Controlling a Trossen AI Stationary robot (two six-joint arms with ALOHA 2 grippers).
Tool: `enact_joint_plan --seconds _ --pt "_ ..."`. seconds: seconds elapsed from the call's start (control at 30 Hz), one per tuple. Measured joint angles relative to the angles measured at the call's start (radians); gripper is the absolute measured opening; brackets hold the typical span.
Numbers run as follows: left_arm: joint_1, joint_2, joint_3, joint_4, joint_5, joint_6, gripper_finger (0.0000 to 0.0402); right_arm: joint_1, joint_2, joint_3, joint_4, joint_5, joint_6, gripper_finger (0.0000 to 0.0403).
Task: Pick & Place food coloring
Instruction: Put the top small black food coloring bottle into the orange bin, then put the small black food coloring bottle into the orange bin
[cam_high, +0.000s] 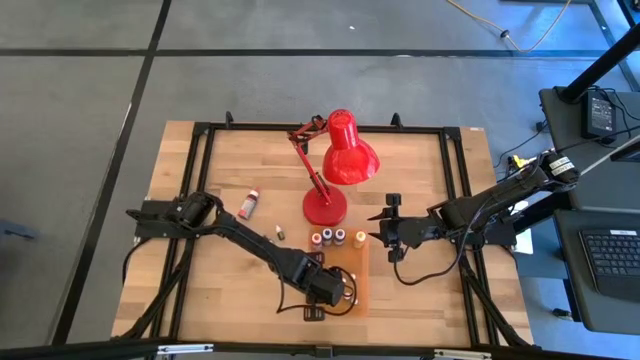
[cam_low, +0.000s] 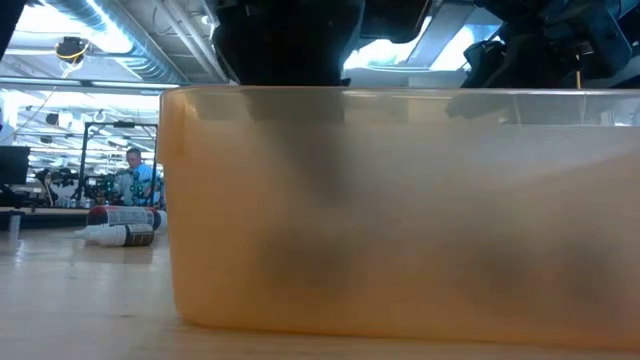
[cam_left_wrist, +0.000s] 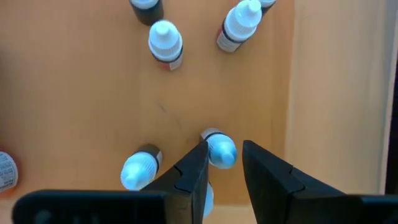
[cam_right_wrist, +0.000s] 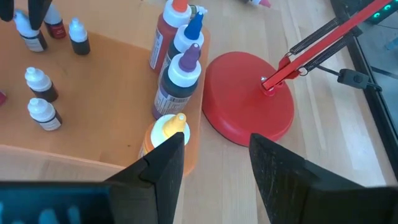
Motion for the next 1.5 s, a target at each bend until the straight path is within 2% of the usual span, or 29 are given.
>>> enact_joint_plan --seconds 0.2,0.37,0.43,0.53,0.63,0.83,1.0,1.17,1.33,1.5 --pt "0.007 -0.012 0.000 -0.021 0.031 0.032 0.0094 0.000 0.000 0.000 0.000 0.000 -0.003 0.0184" --pt "0.008 -0.072 0.000 -0.029 0.023 0.035 0.0097 0.000 0.000 0.000 0.000 0.000 -0.004 0.0184" --pt "0.007 -0.103 0.000 -0.086 0.017 0.036 0.0097 0.000 0.000 0.000 -0.001 0.000 -0.004 0.0184" --pt "0.004 -0.159 0.000 -0.180 -0.065 0.016 0.0095 0.000 0.000 0.000 -0.009 0.000 -0.002 0.0184" --pt "-0.007 -0.220 -0.046 -0.212 -0.242 -0.003 0.0093 0.000 0.000 0.000 -0.010 0.000 -0.001 0.0184" --pt "0.003 -0.372 -0.244 -0.171 -0.354 -0.117 0.0096 0.000 0.000 0.000 -0.014 0.000 -0.001 0.0184" --pt "0.022 -0.527 -0.477 -0.109 -0.378 -0.273 0.0091 0.000 0.000 0.000 -0.015 0.000 -0.001 0.0184" --pt "0.007 -0.664 -0.714 0.037 -0.505 -0.426 0.0093 0.000 0.000 0.000 -0.015 0.000 -0.001 0.0184" --pt "-0.065 -0.712 -0.903 0.214 -0.594 -0.456 0.0095 0.000 0.000 0.000 -0.015 0.000 -0.001 0.0184" --pt "-0.183 -0.713 -1.026 0.392 -0.724 -0.467 0.0091 0.000 0.000 0.000 -0.015 0.000 -0.001 0.0184"
